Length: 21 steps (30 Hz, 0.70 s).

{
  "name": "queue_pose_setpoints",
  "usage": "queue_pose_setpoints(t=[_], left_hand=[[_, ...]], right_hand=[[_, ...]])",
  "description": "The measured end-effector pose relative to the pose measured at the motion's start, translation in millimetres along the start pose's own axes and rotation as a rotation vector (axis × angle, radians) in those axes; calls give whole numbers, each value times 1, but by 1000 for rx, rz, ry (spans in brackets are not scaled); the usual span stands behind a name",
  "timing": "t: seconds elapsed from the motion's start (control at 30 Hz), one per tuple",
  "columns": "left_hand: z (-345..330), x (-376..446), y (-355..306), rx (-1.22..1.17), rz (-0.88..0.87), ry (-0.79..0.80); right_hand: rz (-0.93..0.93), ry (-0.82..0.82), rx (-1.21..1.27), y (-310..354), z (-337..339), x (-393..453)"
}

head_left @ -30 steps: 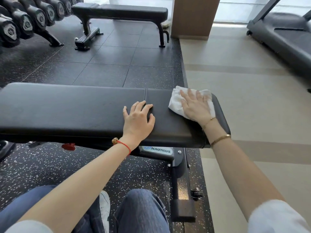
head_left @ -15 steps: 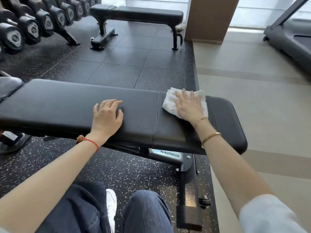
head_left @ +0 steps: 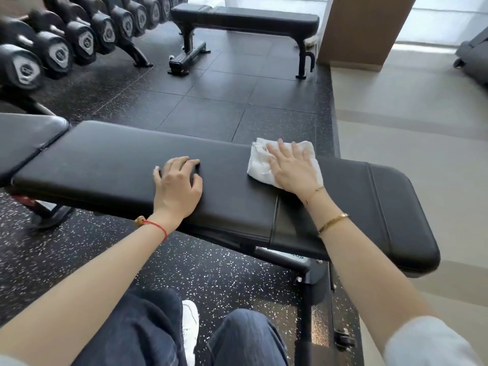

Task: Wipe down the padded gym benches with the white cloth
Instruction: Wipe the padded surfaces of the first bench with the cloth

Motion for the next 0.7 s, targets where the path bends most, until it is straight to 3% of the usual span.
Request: queue_pose_setpoints(t=[0.2,0.3,0.47,0.57,0.7], left_hand=[[1,0,2,-7,-5,-11],[1,0,3,-21,-14,-12],[2,-1,2,-26,-21,-29],[1,-1,-1,-20,-12,-33],[3,-1,-3,-26,-1,-29]], right_hand=[[198,20,-34,84,-6,11],[302,-14,19,77,-12,-24],[116,-24,-176,-2,-3,-16],[-4,6,-84,1,3,-5],[193,-74,-138,67,-5,-39]])
Point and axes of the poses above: each hand's wrist, its own x-axis towards the middle knuckle, its own z-axis out of the back of the hand, y = z × x, the point moved 6 cm from there along x, towards the middle knuckle, and after that the axes turned 9 degrees about -x, right-handed, at the moved point
